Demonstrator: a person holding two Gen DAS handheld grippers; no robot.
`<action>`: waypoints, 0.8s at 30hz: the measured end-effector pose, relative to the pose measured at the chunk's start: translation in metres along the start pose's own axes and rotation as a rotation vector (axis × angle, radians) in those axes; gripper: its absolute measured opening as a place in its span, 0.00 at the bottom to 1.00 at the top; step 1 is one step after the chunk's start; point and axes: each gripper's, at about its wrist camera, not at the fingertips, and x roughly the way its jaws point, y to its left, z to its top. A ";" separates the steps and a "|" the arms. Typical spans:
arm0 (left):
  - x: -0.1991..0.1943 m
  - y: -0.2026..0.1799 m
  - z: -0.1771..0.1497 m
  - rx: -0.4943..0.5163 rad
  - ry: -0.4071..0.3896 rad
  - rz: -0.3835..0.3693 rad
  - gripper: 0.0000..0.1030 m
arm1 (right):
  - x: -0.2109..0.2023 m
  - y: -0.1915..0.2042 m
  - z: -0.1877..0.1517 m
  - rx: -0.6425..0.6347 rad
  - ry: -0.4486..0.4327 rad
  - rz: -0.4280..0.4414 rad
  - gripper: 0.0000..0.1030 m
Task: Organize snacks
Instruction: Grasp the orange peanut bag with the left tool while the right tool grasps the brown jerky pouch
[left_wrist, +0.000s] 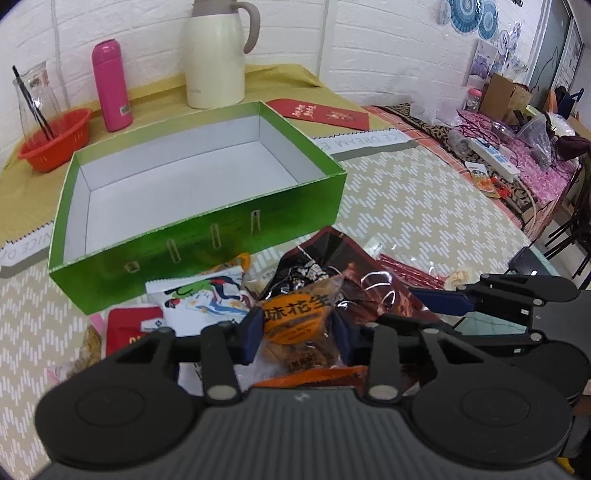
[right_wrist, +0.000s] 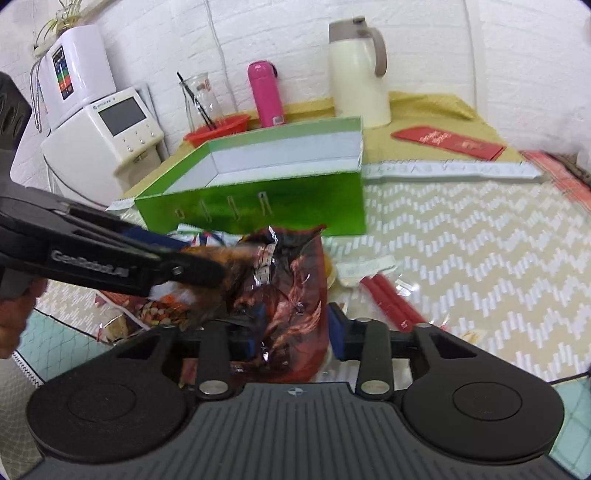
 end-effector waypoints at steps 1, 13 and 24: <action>-0.003 0.001 -0.001 0.001 -0.006 -0.005 0.37 | -0.002 0.001 0.000 -0.006 -0.001 0.006 0.55; -0.009 0.006 -0.010 -0.003 -0.010 -0.004 0.40 | 0.017 -0.004 0.005 0.161 0.112 0.160 0.38; -0.027 0.010 -0.008 0.008 -0.064 0.002 0.40 | 0.022 0.002 0.001 0.235 0.144 0.234 0.79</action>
